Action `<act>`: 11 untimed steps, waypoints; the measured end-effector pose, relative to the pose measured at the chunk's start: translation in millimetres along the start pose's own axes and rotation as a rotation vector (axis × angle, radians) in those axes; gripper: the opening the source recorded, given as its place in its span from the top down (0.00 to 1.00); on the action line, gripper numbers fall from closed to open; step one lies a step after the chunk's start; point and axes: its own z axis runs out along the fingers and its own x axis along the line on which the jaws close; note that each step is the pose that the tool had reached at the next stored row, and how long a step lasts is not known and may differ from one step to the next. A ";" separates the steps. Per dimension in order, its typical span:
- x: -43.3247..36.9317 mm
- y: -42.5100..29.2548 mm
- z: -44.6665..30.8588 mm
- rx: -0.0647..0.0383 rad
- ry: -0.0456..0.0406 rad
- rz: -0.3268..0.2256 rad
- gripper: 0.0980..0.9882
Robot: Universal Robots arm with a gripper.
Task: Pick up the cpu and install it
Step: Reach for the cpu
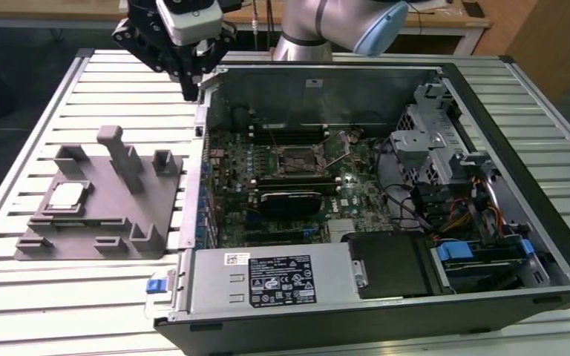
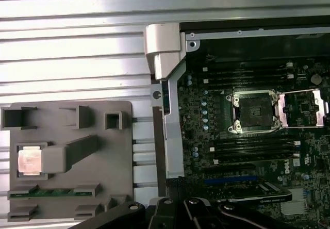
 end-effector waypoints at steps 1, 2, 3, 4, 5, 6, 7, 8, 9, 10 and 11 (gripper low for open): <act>2.2 -0.2 0.1 0.000 0.0000 0.000 0.99; 4.3 -0.3 0.2 0.000 0.0000 0.000 0.99; 6.3 -0.5 0.2 0.000 0.0000 0.000 0.99; 8.4 -0.7 0.3 0.000 0.0000 0.000 0.99; 10.1 -0.8 0.4 0.000 0.0000 0.000 0.99; 12.1 -1.0 0.5 0.000 0.0000 0.000 0.99; 14.2 -1.1 0.6 0.000 0.0000 0.000 0.99; 16.4 -1.3 0.6 0.000 0.0000 0.000 0.99; 18.4 -1.4 0.7 0.000 0.0001 0.000 0.99; 20.6 -1.6 0.7 0.000 0.0001 0.000 0.99; 22.8 -1.8 0.8 0.000 0.0000 0.000 0.99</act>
